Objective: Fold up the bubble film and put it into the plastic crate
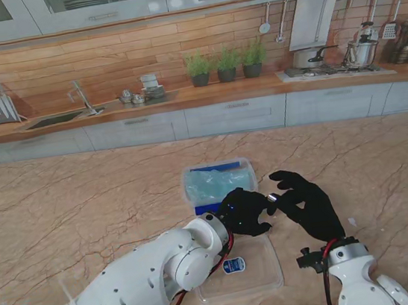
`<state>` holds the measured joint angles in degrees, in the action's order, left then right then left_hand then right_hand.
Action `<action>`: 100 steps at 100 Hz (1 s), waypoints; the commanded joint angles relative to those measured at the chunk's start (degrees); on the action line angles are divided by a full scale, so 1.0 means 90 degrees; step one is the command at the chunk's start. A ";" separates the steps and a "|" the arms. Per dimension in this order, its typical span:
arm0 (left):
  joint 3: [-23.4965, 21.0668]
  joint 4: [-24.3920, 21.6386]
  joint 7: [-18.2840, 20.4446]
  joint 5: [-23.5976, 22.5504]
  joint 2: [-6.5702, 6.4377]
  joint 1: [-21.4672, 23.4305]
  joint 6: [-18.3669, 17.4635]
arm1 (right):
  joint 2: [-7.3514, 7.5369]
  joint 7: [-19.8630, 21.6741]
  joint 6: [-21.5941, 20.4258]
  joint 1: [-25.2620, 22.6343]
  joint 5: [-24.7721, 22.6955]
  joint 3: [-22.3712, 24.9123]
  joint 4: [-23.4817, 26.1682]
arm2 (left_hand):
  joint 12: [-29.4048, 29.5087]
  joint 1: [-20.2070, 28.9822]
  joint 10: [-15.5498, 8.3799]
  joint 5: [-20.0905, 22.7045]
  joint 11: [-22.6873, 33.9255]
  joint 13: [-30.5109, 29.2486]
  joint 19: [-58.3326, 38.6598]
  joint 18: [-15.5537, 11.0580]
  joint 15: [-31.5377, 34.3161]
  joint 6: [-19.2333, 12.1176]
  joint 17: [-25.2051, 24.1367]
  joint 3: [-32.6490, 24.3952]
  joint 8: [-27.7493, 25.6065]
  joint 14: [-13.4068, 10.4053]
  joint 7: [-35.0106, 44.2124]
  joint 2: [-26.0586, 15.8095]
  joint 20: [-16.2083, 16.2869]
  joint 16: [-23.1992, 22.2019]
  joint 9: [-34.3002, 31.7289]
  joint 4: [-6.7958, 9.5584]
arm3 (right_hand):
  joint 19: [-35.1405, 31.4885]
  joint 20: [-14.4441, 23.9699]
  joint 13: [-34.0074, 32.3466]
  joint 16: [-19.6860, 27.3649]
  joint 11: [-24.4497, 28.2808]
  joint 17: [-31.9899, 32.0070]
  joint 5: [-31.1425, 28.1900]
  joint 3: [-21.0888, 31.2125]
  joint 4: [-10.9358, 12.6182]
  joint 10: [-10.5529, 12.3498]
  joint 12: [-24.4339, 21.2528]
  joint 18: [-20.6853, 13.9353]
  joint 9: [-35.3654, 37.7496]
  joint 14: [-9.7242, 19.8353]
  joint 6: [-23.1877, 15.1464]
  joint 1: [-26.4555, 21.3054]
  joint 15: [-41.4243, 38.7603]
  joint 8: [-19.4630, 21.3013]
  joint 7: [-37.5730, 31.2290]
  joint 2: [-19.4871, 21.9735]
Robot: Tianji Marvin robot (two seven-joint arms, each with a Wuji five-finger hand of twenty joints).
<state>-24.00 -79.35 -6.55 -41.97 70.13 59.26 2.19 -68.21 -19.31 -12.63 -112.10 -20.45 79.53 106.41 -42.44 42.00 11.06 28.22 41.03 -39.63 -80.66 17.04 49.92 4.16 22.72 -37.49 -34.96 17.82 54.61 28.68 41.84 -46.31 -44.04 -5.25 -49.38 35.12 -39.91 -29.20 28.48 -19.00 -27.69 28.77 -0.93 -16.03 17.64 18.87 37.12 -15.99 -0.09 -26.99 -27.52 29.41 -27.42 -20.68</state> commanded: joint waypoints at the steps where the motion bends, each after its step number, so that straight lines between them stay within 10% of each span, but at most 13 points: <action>1: -0.0121 -0.0238 0.0069 -0.0081 -0.0166 0.0222 -0.0015 | -0.0008 0.0008 -0.0023 -0.0010 -0.0026 -0.0013 -0.0006 | 0.0072 -0.0176 0.0113 0.0067 -0.0103 0.0096 -0.0002 0.0158 -0.0109 0.0113 -0.0090 0.0204 0.0112 0.0172 -0.0270 -0.0253 -0.0058 0.0096 0.0154 -0.0103 | 0.0005 0.0132 0.0048 -0.0082 -0.0037 0.0050 -0.0058 -0.0140 0.0146 -0.0035 -0.0057 -0.0027 -0.0039 -0.0021 -0.0091 0.0190 -0.0095 0.0009 0.0118 0.0290; 29: -0.1802 -0.1581 0.1060 0.0173 -0.0699 0.1578 0.0243 | 0.0114 0.0562 0.0351 -0.0078 -0.0081 0.0019 0.0162 | -0.0110 -0.0035 0.0244 0.0320 -0.0085 0.0112 0.0023 0.0331 0.0076 0.0273 -0.0144 0.1608 0.0335 0.0444 -0.1021 -0.1272 0.0086 -0.0106 -0.0019 0.0140 | -0.0582 0.0289 -0.0403 -0.1142 0.1064 -0.0141 -0.0876 -0.0215 0.0136 -0.0360 0.0613 -0.0016 0.0527 -0.0178 0.0081 0.0152 -0.2078 0.0149 -0.0077 0.0402; 59: -0.3582 -0.2678 0.2157 0.0124 -0.1033 0.3125 0.0985 | 0.0336 0.1558 0.0955 -0.0062 -0.0332 -0.0008 0.0375 | -0.0686 0.0371 0.0346 0.0820 0.0720 -0.0752 -0.0973 0.0608 0.1326 0.0636 0.0983 0.3884 -0.0169 0.0912 -0.0557 -0.2395 0.0964 -0.0604 -0.0915 0.0383 | -0.1060 0.0282 -0.0772 -0.1426 0.1551 -0.0283 -0.1735 -0.0324 0.0172 -0.0458 0.0822 0.0096 0.1079 -0.0354 0.0107 0.0012 -0.2861 0.0637 -0.0464 0.0532; 81: -0.4201 -0.3068 0.2588 0.0096 -0.1125 0.3867 0.1553 | 0.0469 0.1986 0.1214 -0.0137 -0.0945 0.0048 0.0536 | 0.0151 0.0556 0.0726 0.1243 -0.0072 -0.0284 -0.0094 0.1168 0.0350 0.0985 0.0318 0.4281 -0.1352 0.1363 0.0321 -0.3233 0.0712 0.0197 -0.0911 0.0344 | -0.2410 0.0280 -0.2167 -0.1965 0.3028 -0.1069 -0.3094 -0.0437 0.0228 -0.0761 0.1378 0.0397 0.2365 -0.0635 0.0226 -0.0174 -0.4921 0.1294 -0.1273 0.0560; 100: -0.4282 -0.3319 0.3308 0.0065 -0.1266 0.4087 0.2199 | 0.0613 0.2551 0.1700 -0.0279 -0.1668 0.0118 0.0732 | 0.0230 0.0197 0.0811 0.1831 0.0361 -0.1062 -0.0639 0.1576 0.0890 0.1040 0.1256 0.4339 -0.1591 0.1527 0.0936 -0.3819 0.0663 0.0298 -0.1624 0.0347 | -0.3969 0.0484 -0.3065 -0.2040 0.3875 -0.1891 -0.3312 -0.0455 0.0277 -0.1032 0.1757 0.0260 0.2751 -0.0455 0.0296 -0.0054 -0.6293 0.1736 -0.1641 0.0671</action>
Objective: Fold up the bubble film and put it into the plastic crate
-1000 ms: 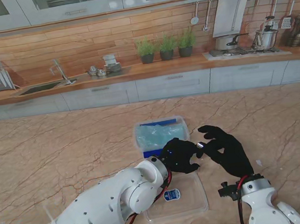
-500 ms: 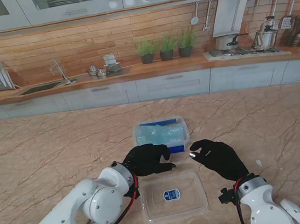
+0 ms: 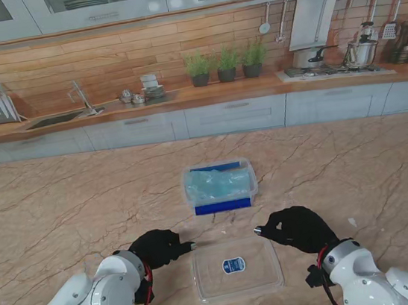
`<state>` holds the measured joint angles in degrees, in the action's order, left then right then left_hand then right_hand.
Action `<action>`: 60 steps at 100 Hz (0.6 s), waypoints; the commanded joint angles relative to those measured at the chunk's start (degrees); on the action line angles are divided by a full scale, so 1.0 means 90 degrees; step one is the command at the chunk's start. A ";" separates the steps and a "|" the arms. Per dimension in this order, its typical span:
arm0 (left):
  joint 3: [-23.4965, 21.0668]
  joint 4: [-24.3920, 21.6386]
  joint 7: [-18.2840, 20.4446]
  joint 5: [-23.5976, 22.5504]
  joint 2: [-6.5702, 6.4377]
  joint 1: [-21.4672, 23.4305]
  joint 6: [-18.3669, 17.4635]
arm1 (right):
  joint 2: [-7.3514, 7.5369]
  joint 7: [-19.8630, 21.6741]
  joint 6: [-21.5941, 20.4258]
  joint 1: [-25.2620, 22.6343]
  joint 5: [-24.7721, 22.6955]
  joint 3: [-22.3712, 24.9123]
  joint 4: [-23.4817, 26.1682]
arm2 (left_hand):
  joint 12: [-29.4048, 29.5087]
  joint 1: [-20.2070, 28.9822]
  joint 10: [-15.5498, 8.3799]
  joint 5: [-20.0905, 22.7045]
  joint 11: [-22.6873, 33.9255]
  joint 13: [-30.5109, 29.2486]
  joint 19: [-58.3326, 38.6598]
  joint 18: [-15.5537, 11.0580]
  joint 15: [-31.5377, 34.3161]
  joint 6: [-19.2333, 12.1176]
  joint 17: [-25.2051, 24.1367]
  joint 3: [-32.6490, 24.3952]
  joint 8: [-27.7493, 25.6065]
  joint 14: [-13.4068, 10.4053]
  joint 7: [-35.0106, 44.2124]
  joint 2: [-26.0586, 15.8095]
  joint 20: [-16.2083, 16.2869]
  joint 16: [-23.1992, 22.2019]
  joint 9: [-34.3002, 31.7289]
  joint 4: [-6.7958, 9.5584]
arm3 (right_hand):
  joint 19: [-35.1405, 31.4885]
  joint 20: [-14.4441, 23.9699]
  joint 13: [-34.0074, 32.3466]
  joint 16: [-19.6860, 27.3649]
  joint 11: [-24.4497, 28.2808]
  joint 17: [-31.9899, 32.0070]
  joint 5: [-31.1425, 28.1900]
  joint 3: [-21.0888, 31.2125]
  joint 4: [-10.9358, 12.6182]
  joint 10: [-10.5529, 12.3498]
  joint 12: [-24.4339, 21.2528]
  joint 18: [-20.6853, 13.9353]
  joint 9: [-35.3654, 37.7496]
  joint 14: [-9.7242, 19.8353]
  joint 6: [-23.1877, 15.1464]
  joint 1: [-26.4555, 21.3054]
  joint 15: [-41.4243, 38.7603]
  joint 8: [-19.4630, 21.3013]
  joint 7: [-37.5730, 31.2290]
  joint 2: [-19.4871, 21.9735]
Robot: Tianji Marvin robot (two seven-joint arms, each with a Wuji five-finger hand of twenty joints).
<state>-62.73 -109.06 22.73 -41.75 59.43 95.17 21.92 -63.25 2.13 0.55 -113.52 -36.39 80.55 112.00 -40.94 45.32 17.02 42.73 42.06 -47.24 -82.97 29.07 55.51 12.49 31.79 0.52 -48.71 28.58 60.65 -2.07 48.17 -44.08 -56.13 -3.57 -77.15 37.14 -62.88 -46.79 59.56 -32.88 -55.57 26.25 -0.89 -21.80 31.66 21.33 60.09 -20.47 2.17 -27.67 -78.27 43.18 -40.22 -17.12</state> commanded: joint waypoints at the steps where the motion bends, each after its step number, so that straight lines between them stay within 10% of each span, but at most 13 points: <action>1: 0.0027 -0.0020 0.0079 0.0043 -0.0083 0.0097 0.0042 | 0.0072 0.0225 0.0291 -0.0133 0.0090 0.0007 0.0130 | 0.0094 -0.0184 0.0166 0.0242 0.0269 -0.0248 -0.0468 0.0256 0.0325 0.0116 0.0310 0.0117 -0.0003 0.0345 0.0260 -0.0419 -0.0070 0.0090 -0.0314 0.0163 | -0.0947 0.0272 -0.0553 -0.0075 0.0447 -0.0394 -0.0215 -0.0176 0.0274 -0.0404 0.0212 -0.0024 0.0211 0.0051 0.0045 0.0032 -0.0704 0.0223 -0.0228 0.0291; 26: 0.0465 0.0066 0.0366 0.0328 -0.0181 -0.0131 0.1066 | 0.0147 0.0703 0.1653 -0.0137 -0.0071 -0.0263 0.0229 | 0.0398 -0.0387 0.0467 -0.0206 0.0155 -0.0326 -0.0948 0.0031 0.0578 0.0507 0.0698 0.0140 0.0710 0.0442 -0.0493 -0.0777 -0.0337 0.0342 -0.0106 0.0173 | -0.1855 0.0268 -0.0930 0.0168 0.0739 -0.0875 0.0524 -0.0164 0.0308 -0.0561 0.0394 -0.0224 0.0069 0.0297 0.0659 0.0232 -0.1414 0.0274 0.0261 0.0411; 60: 0.1355 0.0493 0.0551 0.1189 -0.0289 -0.1033 0.1998 | 0.0349 0.1673 0.2926 0.0219 -0.0518 -0.0664 0.0177 | 0.0836 -0.0474 0.0878 -0.0703 -0.0397 0.0540 -0.0309 -0.0026 0.0196 0.0930 -0.0141 0.0140 0.1441 0.0521 -0.1473 -0.1045 -0.0456 0.0316 0.0775 0.0194 | -0.1655 0.0151 -0.0485 0.0156 0.0630 -0.0399 0.0984 -0.0249 0.0286 -0.0623 0.0419 -0.0282 -0.0324 0.0234 0.0954 0.0338 -0.1292 0.0139 0.0870 0.0676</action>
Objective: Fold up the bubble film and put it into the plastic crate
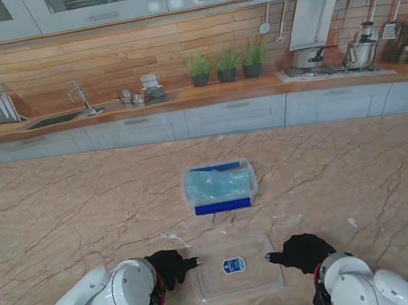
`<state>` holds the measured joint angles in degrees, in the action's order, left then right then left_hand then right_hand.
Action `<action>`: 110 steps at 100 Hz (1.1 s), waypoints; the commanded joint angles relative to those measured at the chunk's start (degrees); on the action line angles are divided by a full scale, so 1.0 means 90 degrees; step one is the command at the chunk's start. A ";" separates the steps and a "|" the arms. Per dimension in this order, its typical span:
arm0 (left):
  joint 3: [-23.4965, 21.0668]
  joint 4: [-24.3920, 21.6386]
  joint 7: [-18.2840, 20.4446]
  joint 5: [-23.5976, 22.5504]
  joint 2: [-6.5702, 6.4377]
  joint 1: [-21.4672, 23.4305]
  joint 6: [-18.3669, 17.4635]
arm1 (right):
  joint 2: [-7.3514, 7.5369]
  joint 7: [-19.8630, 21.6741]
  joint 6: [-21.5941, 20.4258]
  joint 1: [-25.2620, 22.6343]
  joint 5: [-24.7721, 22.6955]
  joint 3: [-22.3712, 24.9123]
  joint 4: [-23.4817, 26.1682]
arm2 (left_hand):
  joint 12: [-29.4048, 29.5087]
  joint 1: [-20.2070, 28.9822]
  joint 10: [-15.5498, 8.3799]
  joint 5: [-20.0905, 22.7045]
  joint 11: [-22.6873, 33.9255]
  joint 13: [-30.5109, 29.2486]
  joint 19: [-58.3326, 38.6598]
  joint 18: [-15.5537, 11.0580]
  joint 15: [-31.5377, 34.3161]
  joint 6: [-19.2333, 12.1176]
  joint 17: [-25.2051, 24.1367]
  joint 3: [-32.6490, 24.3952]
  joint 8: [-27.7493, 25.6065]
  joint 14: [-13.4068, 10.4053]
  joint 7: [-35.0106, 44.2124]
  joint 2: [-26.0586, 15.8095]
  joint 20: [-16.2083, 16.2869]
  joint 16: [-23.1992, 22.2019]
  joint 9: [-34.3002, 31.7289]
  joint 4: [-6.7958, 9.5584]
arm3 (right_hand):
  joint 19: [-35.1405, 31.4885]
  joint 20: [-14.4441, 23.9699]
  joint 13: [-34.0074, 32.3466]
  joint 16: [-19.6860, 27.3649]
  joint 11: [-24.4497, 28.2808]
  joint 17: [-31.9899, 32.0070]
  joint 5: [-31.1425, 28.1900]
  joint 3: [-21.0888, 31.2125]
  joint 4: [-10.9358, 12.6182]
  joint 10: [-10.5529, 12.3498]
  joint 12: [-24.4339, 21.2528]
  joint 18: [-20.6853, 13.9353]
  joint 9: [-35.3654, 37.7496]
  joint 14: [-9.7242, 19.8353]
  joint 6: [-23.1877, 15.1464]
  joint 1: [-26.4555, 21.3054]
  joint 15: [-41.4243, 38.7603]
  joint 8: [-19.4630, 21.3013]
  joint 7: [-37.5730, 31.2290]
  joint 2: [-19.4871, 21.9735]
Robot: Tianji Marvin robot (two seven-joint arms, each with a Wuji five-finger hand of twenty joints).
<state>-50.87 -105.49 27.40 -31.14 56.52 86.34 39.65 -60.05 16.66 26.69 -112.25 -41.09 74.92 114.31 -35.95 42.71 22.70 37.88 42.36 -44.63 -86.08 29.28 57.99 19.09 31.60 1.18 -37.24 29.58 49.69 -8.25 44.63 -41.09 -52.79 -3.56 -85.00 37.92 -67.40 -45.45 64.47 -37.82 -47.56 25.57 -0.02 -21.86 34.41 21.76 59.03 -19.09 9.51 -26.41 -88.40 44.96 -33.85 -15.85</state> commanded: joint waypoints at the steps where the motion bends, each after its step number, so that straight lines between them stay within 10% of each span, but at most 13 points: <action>1: 0.0063 0.0113 0.0018 0.0041 0.0037 -0.0076 0.0054 | -0.0004 0.0067 0.0040 0.0093 0.0001 -0.0051 -0.0090 | 0.0302 -0.0180 0.0264 -0.0180 -0.0463 0.0302 0.0089 -0.0040 -0.0118 0.0212 -0.0181 0.0068 0.0200 0.0419 -0.0298 -0.0358 -0.0066 -0.0012 0.0437 0.0194 | -0.0777 0.0064 0.0036 0.0004 0.0078 0.0163 0.0107 -0.0174 0.0189 -0.0617 0.0113 -0.0327 -0.0218 0.0076 0.0146 0.0193 -0.0159 -0.0063 0.0181 0.0535; 73: 0.1390 0.0974 -0.0786 0.1573 0.0398 -0.1443 0.1253 | 0.0226 0.0994 0.0796 0.1436 0.0619 -0.0942 -0.0743 | 0.0790 0.0056 0.0454 -0.0452 -0.0930 0.0865 0.0618 -0.0005 -0.0550 0.0423 -0.0770 0.0060 0.0741 0.0493 -0.0938 -0.0437 -0.0002 0.0151 0.0953 0.0203 | -0.0560 0.0156 0.0376 -0.0150 -0.0057 0.0507 0.0248 -0.0259 0.0208 -0.0641 0.0093 -0.0314 -0.0465 -0.0051 0.0349 0.0200 0.0010 -0.0357 0.1199 0.0672; 110: 0.1437 0.1166 -0.1152 0.1626 0.0588 -0.1610 0.1559 | 0.0165 0.0768 0.0915 0.1970 0.0962 -0.1293 -0.1105 | 0.0834 0.0101 0.0482 -0.0444 -0.0907 0.0889 0.0630 -0.0003 -0.0530 0.0433 -0.0780 0.0059 0.0782 0.0523 -0.0952 -0.0345 0.0009 0.0181 0.0970 0.0202 | -0.0543 0.0187 0.0375 -0.0163 -0.0023 0.0515 0.0275 -0.0258 0.0229 -0.0621 0.0094 -0.0331 -0.0488 -0.0013 0.0309 0.0183 0.0025 -0.0366 0.1322 0.0624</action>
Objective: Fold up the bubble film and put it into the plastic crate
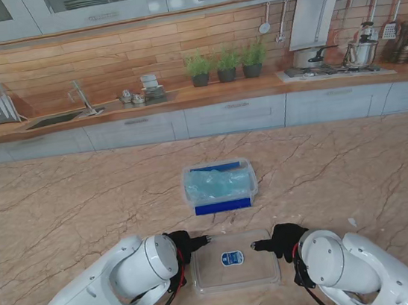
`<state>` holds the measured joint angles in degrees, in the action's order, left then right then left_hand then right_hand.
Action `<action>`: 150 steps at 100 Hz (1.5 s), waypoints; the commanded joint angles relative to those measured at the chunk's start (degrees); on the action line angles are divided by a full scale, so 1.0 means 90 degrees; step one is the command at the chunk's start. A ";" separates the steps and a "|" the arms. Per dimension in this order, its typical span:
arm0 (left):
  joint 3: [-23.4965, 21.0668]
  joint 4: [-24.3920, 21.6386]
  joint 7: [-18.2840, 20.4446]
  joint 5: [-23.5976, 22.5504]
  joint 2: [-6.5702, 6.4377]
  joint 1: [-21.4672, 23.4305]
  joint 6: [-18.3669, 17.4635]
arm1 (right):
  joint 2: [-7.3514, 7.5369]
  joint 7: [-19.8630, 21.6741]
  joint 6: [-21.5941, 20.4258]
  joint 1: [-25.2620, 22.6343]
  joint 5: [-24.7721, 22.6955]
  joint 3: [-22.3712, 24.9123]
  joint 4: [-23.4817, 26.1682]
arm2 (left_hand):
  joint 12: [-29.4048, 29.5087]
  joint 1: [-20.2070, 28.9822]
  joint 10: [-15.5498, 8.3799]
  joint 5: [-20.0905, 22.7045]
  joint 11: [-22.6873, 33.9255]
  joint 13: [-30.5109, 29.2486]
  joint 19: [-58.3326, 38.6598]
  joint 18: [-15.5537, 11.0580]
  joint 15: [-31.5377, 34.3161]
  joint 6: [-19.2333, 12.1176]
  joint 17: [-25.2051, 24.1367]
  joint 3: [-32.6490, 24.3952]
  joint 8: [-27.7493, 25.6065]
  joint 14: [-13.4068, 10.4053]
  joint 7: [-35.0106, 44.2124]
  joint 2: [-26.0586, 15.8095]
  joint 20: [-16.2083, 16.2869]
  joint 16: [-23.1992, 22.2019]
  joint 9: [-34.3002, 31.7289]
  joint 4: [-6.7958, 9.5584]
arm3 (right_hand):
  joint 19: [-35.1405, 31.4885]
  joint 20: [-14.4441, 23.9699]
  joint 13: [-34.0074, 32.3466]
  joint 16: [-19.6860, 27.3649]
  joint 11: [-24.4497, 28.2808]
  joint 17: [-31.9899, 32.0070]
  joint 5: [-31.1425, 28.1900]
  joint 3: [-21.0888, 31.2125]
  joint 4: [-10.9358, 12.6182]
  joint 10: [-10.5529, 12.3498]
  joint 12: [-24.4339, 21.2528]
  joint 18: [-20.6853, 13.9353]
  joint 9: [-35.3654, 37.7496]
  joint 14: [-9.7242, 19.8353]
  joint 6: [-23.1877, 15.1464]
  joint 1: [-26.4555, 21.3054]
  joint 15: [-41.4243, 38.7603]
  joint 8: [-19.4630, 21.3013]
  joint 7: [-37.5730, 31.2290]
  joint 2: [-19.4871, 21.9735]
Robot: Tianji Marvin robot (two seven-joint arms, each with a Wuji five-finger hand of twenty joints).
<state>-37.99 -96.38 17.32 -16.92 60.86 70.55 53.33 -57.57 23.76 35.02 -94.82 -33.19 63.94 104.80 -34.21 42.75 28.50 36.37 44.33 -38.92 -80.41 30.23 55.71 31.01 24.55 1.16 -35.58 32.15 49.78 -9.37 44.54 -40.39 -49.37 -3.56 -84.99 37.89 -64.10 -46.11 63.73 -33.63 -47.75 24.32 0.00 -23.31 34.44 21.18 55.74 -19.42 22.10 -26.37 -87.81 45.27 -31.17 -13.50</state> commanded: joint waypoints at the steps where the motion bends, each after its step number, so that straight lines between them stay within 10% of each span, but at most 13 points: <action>1: -0.0003 0.0161 -0.0046 0.0046 0.0112 0.0149 0.0040 | -0.0114 -0.0033 -0.0007 0.0045 0.0095 -0.0075 -0.0058 | 0.0643 0.0099 -0.0165 -0.0290 -0.1132 0.0270 0.0007 -0.0108 -0.0283 -0.0896 -0.0010 0.0061 0.0602 0.0235 -0.0971 -0.0217 0.0018 0.0106 0.0602 0.0202 | -0.0544 0.0191 0.0008 -0.0089 0.0061 0.0049 0.0296 -0.0121 0.0226 -0.0461 0.0091 -0.0268 -0.0120 0.0024 -0.1091 0.0182 -0.0040 -0.0401 0.1026 0.0363; 35: -0.0256 0.0230 -0.0358 0.0003 0.0269 0.0308 -0.0033 | -0.0227 -0.0347 -0.0110 0.0336 0.0399 -0.0096 -0.0337 | 0.0602 0.0126 -0.0250 -0.0534 -0.1095 0.0339 0.0091 -0.0175 -0.0316 -0.1009 -0.0121 0.0070 0.0658 0.0135 -0.1100 -0.0139 -0.0010 0.0134 0.0664 0.0194 | -0.0634 0.0234 -0.0041 -0.0111 0.0107 -0.0009 0.0272 -0.0099 0.0241 -0.0458 0.0089 -0.0266 -0.0118 0.0055 -0.1209 0.0153 -0.0142 -0.0374 0.1036 0.0294; 150: -0.0298 -0.0167 -0.0184 -0.0417 0.0008 0.0340 0.0485 | -0.0005 0.0293 0.0582 0.0839 -0.0737 -0.0361 -0.0482 | 0.0564 0.0275 -0.0370 -0.0606 -0.0854 -0.0656 -0.0705 -0.0061 -0.0006 -0.1107 0.0914 0.0032 -0.0305 0.0151 -0.0239 -0.0035 0.0124 0.0678 -0.0252 0.0188 | -0.0275 0.0069 -0.0074 0.0117 -0.0160 0.0091 0.0253 -0.0080 0.0205 -0.0418 -0.0237 -0.0046 0.0160 -0.0380 -0.1525 0.0227 0.0478 0.0518 -0.1419 0.0344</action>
<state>-41.44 -97.81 15.25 -20.92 61.01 73.78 54.73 -57.72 26.15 39.71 -87.96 -40.02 61.36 100.41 -31.32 43.11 25.35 30.93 40.12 -43.65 -83.31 30.00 54.09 20.96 30.91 1.16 -37.59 31.49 46.64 -9.33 44.69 -34.99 -50.97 -3.56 -83.57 37.84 -62.55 -45.60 62.31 -31.87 -45.30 24.31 0.00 -23.60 32.77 21.23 55.20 -19.98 6.97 -26.37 -84.40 50.45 -43.41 -13.49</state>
